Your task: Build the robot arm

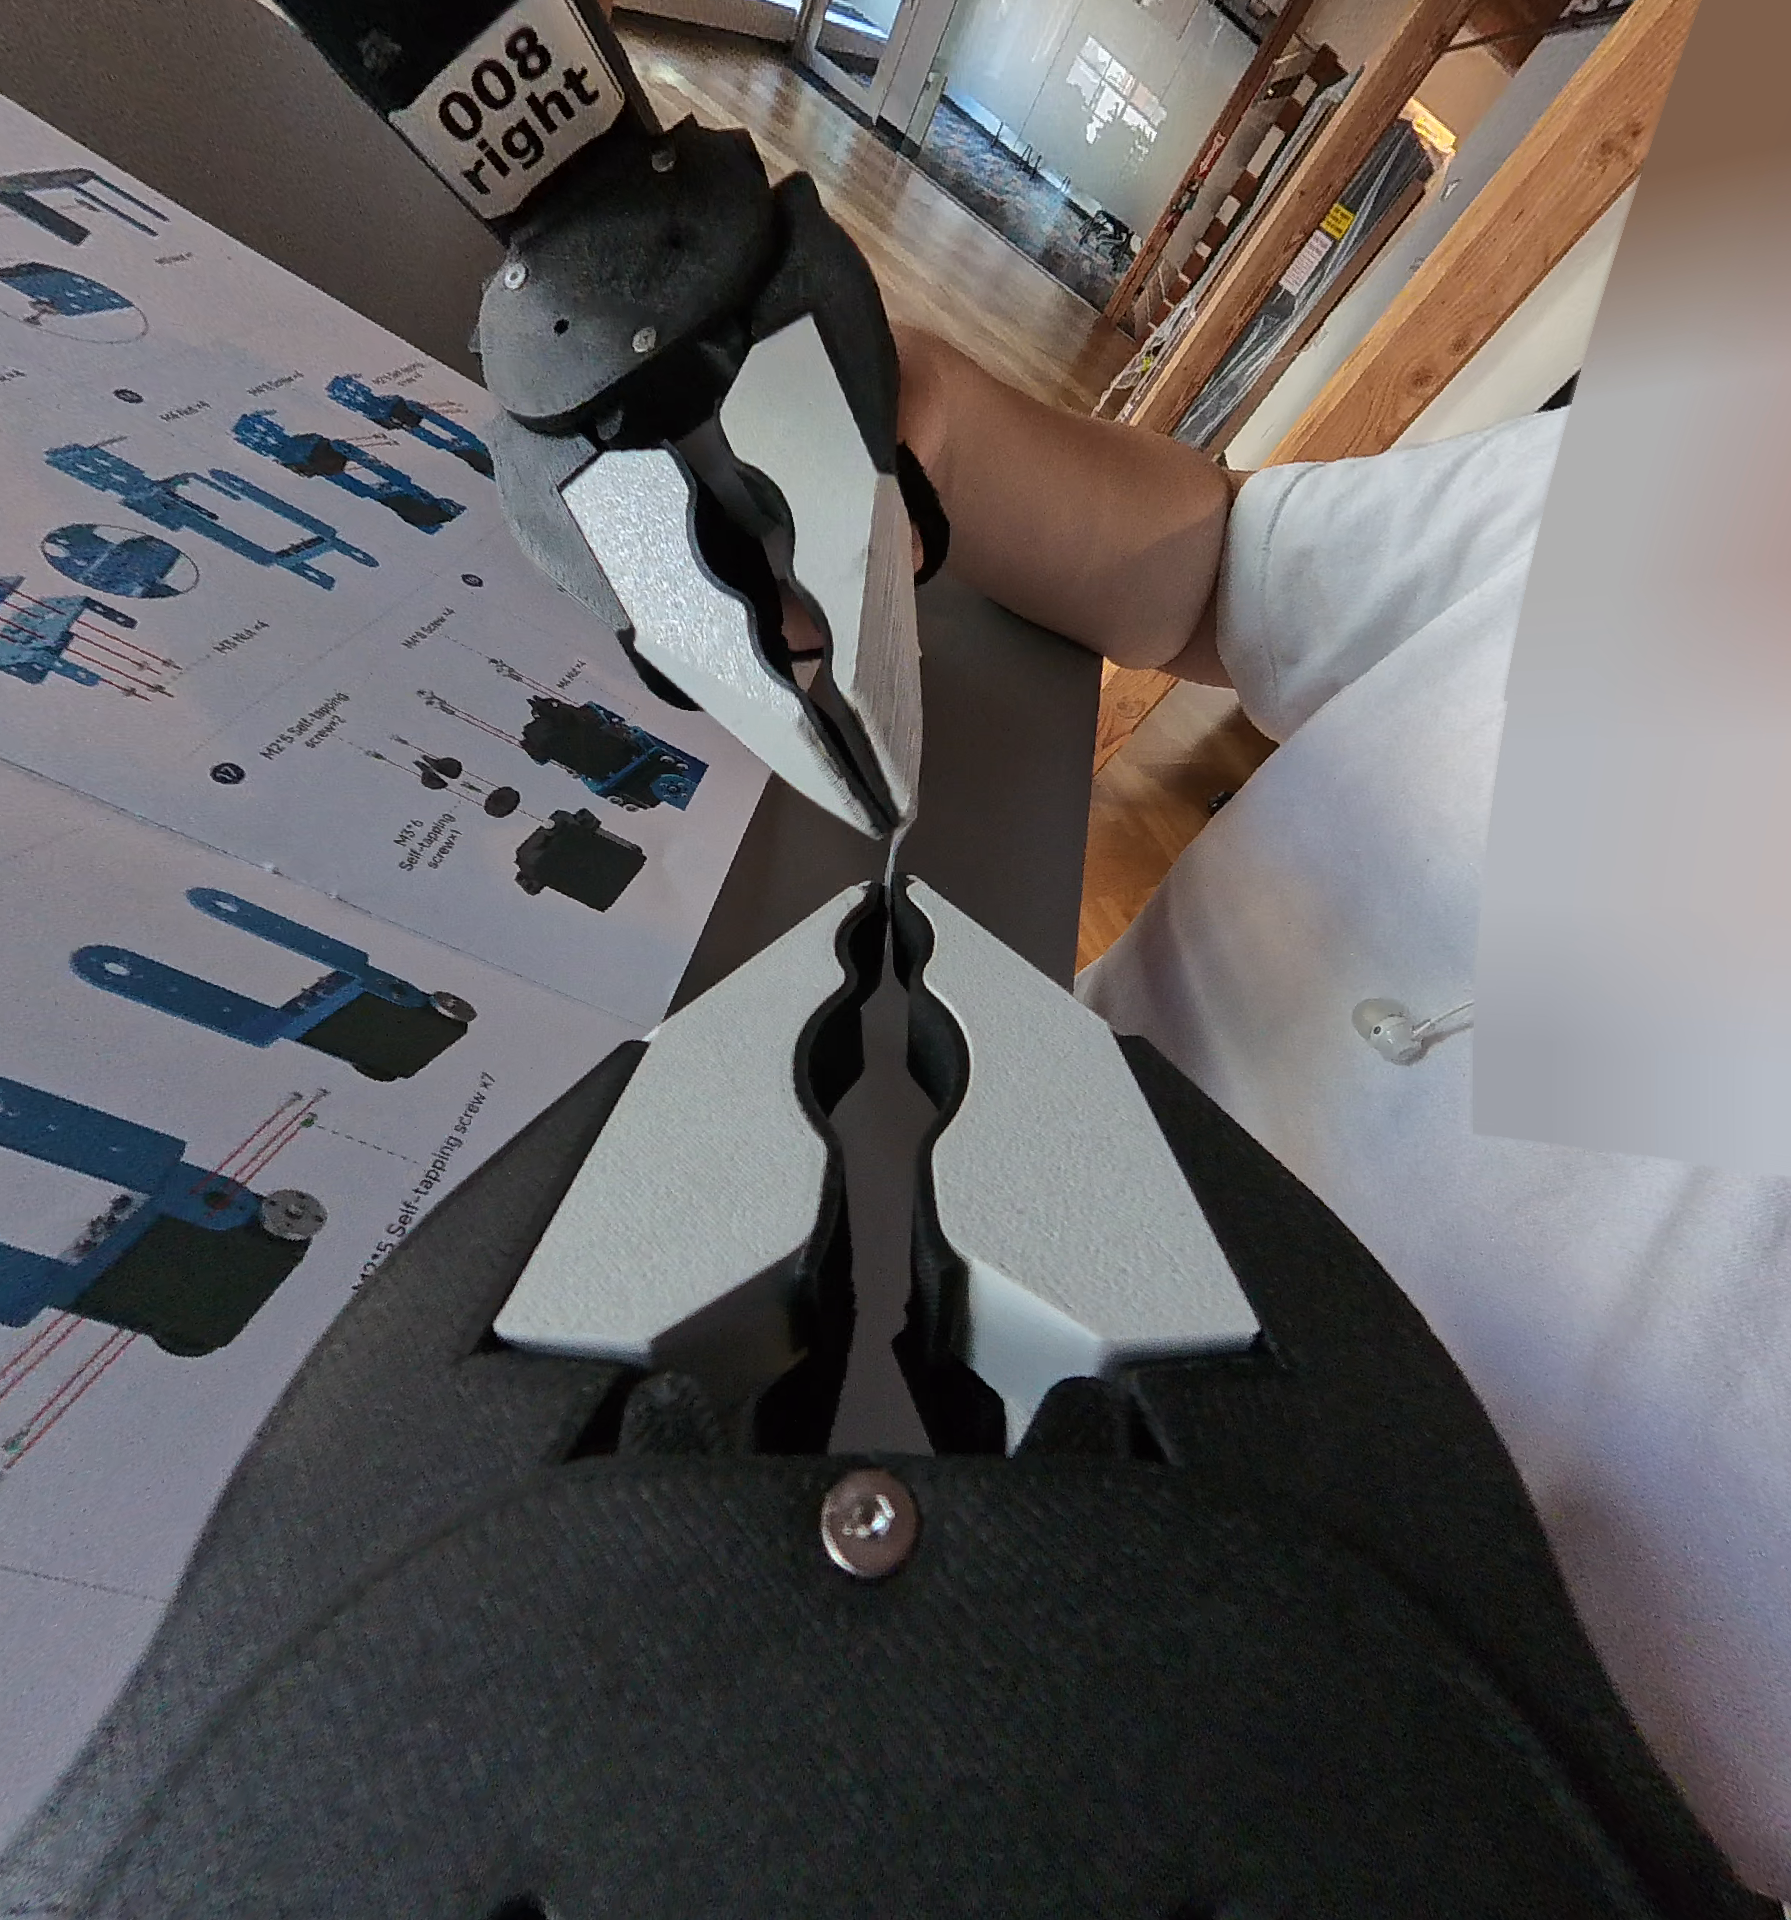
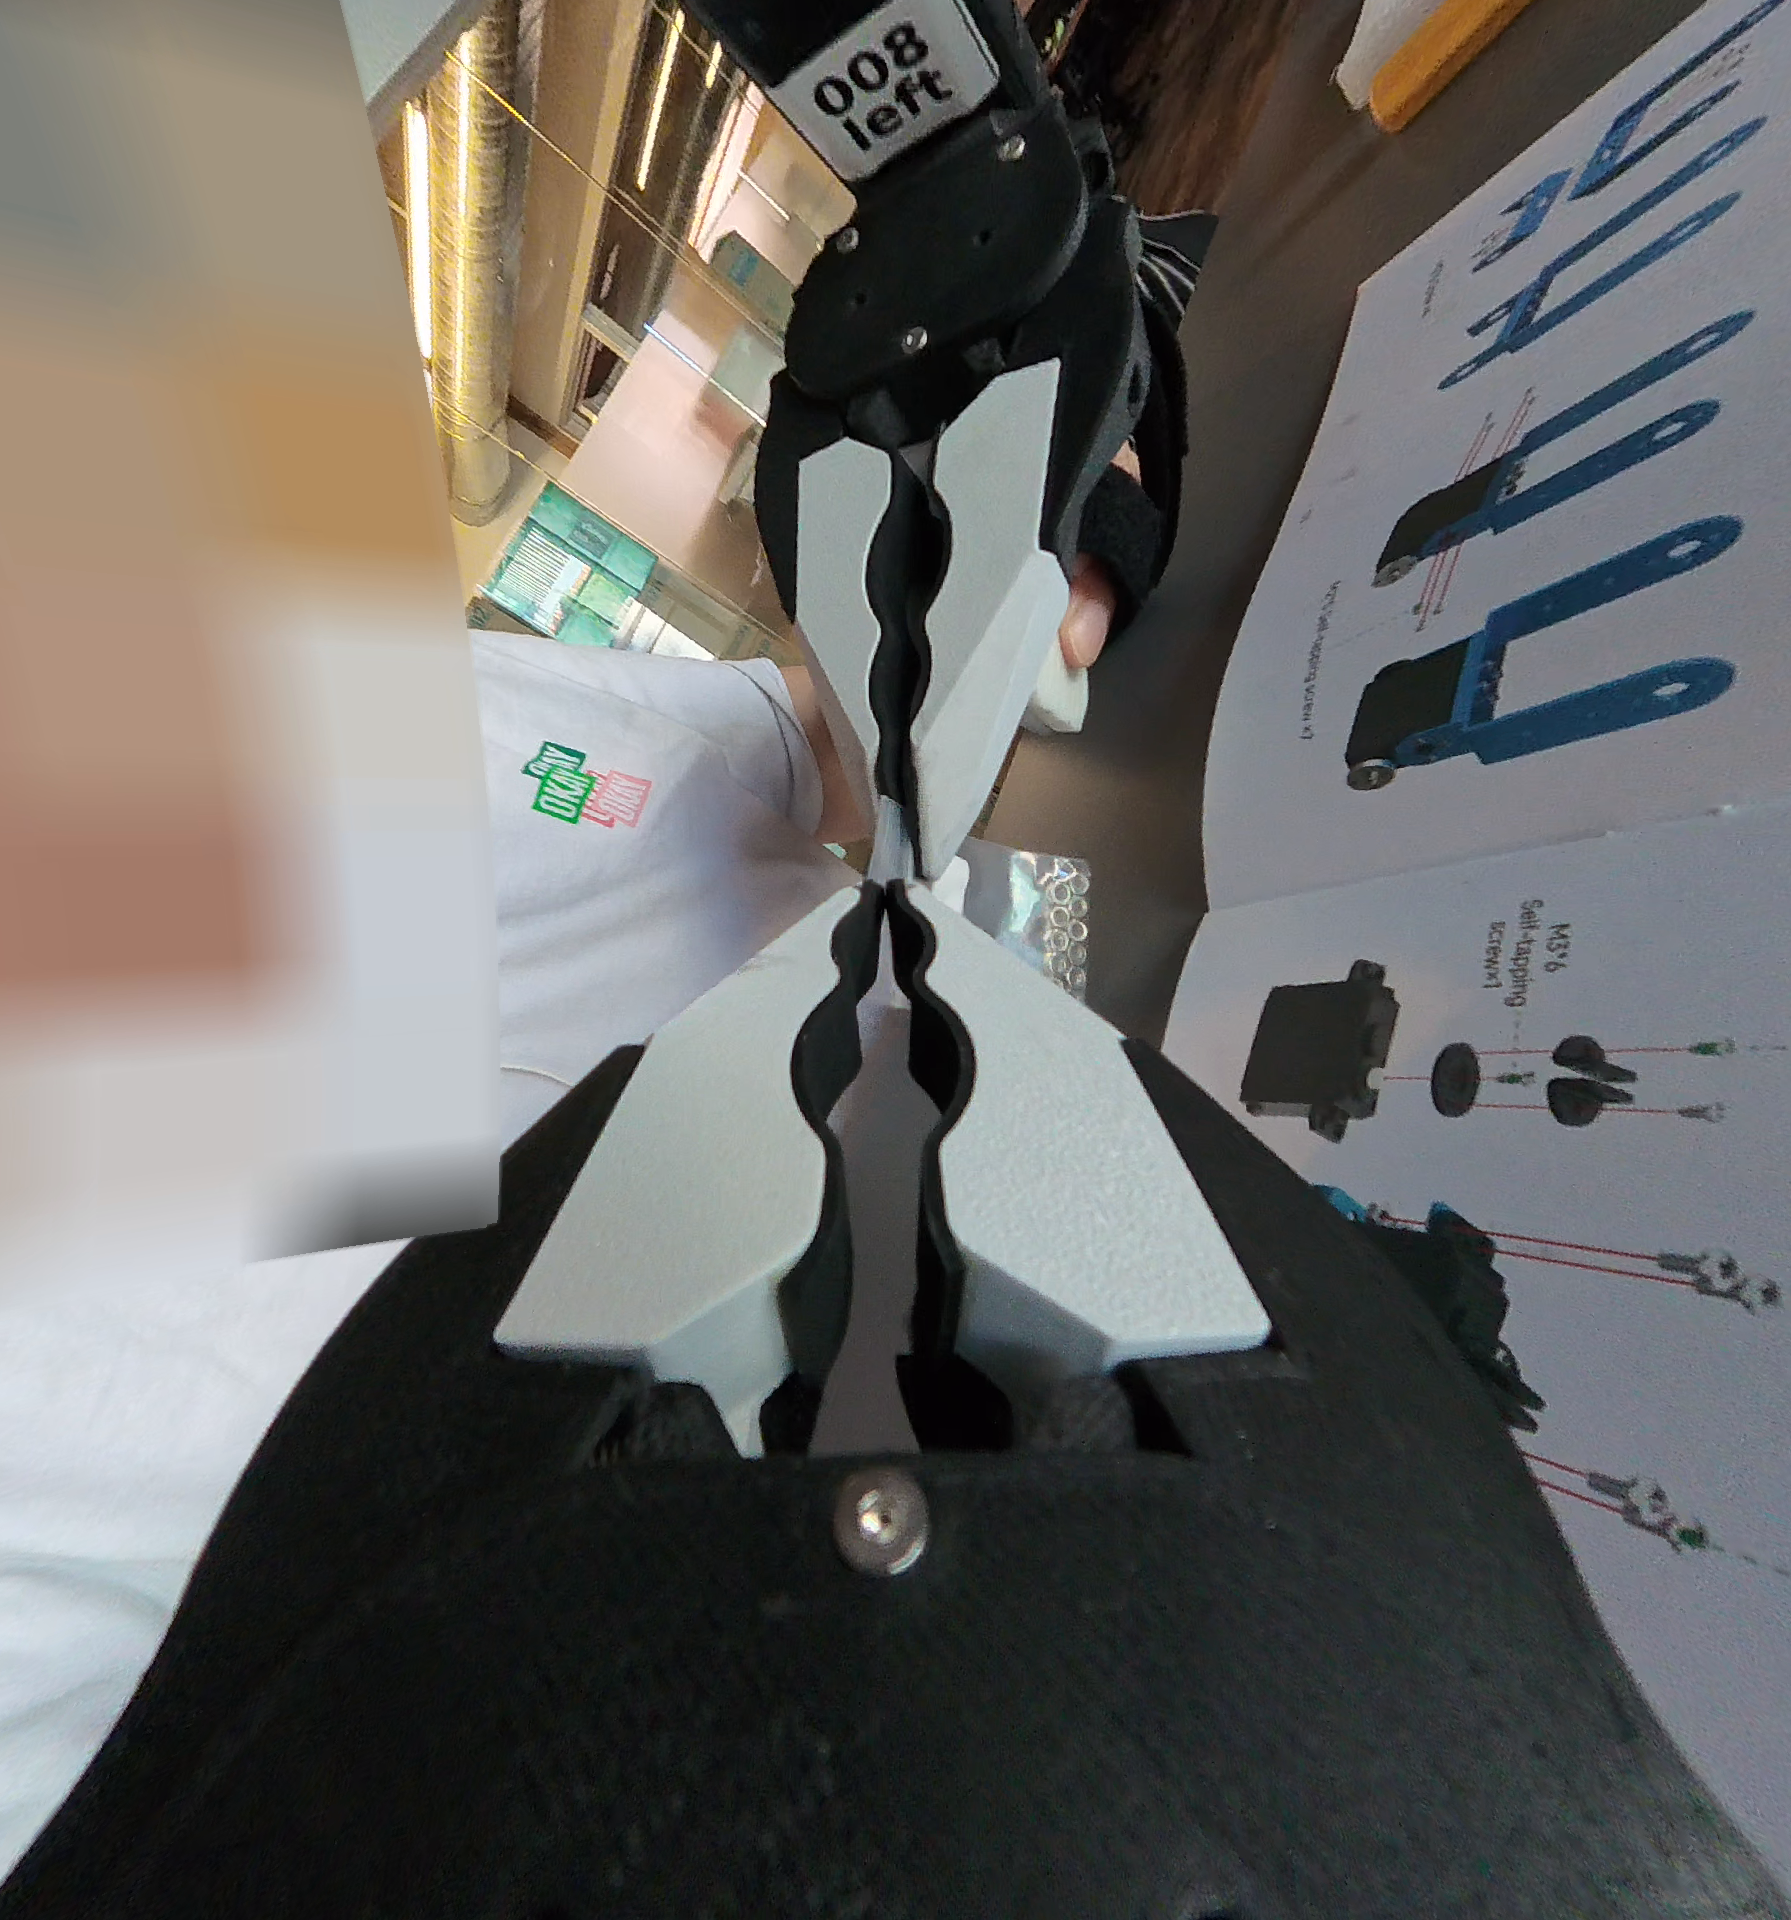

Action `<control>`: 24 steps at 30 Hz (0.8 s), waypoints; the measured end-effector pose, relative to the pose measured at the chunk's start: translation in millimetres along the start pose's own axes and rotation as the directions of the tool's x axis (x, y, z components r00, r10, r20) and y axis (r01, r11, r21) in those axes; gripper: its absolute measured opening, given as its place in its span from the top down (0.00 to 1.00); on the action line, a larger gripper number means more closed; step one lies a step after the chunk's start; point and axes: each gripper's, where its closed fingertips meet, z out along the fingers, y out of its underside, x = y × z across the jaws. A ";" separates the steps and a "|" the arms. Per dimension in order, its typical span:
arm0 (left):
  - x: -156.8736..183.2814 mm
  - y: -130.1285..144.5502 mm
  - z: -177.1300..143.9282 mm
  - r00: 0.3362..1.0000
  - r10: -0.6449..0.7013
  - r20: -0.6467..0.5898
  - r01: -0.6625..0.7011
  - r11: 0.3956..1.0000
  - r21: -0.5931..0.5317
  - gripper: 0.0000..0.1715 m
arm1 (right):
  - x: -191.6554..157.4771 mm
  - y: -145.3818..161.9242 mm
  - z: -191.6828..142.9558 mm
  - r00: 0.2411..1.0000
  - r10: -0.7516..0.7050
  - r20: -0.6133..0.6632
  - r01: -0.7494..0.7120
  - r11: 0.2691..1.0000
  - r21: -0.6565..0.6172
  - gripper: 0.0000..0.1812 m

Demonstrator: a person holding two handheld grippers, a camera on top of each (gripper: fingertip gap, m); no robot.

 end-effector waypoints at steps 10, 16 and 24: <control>0.6 1.1 2.6 1.000 0.015 0.003 -0.015 1.000 -0.007 1.00 | -1.0 2.2 0.3 1.000 0.023 0.019 -0.023 1.000 -0.004 1.00; 1.0 0.6 3.6 1.000 0.007 -0.005 -0.007 1.000 -0.004 1.00 | 2.3 5.0 -0.5 0.999 -0.029 -0.037 0.028 0.999 -0.026 1.00; 0.8 -0.5 4.7 1.000 0.018 -0.008 -0.018 1.000 -0.004 1.00 | 7.4 5.6 1.6 0.999 -0.010 -0.043 0.009 1.000 -0.022 1.00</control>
